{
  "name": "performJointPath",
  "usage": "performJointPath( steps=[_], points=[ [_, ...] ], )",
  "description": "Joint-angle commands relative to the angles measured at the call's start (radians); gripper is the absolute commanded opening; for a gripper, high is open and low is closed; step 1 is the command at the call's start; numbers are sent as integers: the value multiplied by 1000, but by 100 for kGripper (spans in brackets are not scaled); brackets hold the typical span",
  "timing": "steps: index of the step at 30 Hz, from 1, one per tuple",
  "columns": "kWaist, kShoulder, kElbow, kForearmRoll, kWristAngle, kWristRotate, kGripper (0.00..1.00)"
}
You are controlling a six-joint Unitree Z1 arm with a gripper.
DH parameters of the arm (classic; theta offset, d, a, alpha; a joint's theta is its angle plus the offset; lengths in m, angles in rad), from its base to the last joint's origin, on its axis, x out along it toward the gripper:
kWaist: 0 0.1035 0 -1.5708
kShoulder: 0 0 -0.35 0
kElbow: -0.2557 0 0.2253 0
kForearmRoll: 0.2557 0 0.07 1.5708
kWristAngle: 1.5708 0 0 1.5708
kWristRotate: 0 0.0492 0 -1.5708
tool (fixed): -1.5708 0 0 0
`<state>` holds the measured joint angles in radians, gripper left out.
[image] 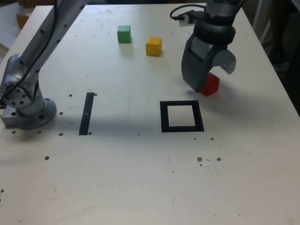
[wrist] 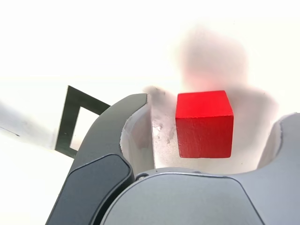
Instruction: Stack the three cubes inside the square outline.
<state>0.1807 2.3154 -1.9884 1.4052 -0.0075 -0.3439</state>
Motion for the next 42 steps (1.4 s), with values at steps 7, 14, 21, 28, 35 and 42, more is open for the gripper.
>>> performJointPath(
  steps=[7,14,21,28,35,42],
  points=[
    [3,15,12,-36,-19,-9,78],
    [5,12,17,-46,17,-32,63],
    [6,11,20,-55,26,-43,51],
    [6,9,19,-59,18,-43,41],
    [6,-9,21,-68,17,-24,30],
    [-5,-88,21,-19,19,46,29]
  ],
)
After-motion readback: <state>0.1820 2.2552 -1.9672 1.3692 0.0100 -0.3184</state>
